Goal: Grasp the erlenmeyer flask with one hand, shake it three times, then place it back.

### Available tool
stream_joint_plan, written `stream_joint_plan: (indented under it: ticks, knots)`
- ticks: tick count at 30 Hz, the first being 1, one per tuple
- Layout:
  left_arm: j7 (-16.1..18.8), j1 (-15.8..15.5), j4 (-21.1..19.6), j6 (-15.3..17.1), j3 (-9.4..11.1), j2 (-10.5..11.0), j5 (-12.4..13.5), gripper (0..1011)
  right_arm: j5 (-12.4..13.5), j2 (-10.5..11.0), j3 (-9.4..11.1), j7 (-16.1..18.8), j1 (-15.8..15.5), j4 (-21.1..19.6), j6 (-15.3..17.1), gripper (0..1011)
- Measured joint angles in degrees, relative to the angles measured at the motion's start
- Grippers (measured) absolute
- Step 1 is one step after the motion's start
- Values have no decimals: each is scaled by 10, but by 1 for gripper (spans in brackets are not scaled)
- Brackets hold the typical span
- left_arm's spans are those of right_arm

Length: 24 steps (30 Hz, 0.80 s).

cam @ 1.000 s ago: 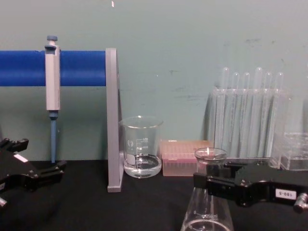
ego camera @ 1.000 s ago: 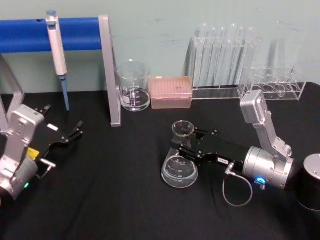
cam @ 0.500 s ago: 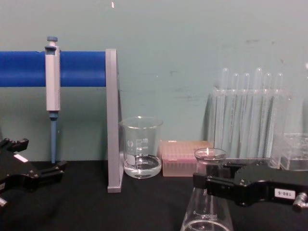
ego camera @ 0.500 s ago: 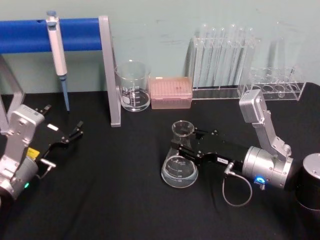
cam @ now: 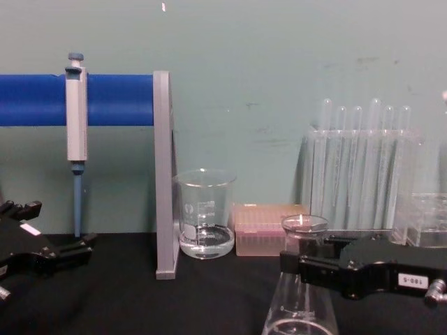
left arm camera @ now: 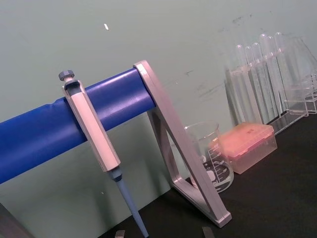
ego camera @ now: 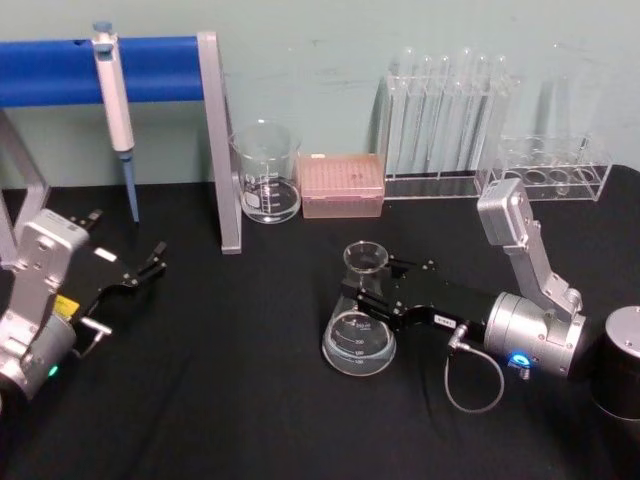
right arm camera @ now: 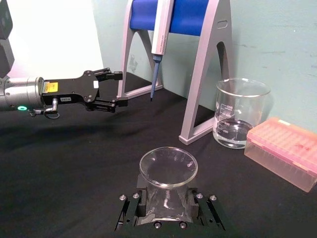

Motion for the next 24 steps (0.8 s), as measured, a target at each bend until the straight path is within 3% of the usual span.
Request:
stream_joint_plan:
  ticks: [14,24]
  knots:
    - [0,0,0,0,0,0,0,1001,-1,0,-1,0,-1,1,0,468]
    - [0,0,0,0,0,0,0,1001,-2,0,-1,0,-1,2,1,781]
